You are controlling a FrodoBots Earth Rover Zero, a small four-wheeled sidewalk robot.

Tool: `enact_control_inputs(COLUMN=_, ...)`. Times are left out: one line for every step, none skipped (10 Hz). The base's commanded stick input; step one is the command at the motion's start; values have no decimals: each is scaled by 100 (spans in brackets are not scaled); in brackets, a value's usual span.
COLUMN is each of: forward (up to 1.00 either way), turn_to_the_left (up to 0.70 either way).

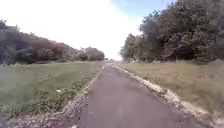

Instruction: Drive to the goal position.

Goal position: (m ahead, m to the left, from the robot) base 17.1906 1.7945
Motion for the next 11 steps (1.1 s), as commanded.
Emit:
enact_control_inputs(forward=85, turn_to_the_left=0)
enact_control_inputs(forward=85, turn_to_the_left=0)
enact_control_inputs(forward=85, turn_to_the_left=0)
enact_control_inputs(forward=85, turn_to_the_left=0)
enact_control_inputs(forward=85, turn_to_the_left=0)
enact_control_inputs(forward=85, turn_to_the_left=0)
enact_control_inputs(forward=85, turn_to_the_left=0)
enact_control_inputs(forward=85, turn_to_the_left=0)
enact_control_inputs(forward=85, turn_to_the_left=0)
enact_control_inputs(forward=85, turn_to_the_left=0)
enact_control_inputs(forward=85, turn_to_the_left=0)
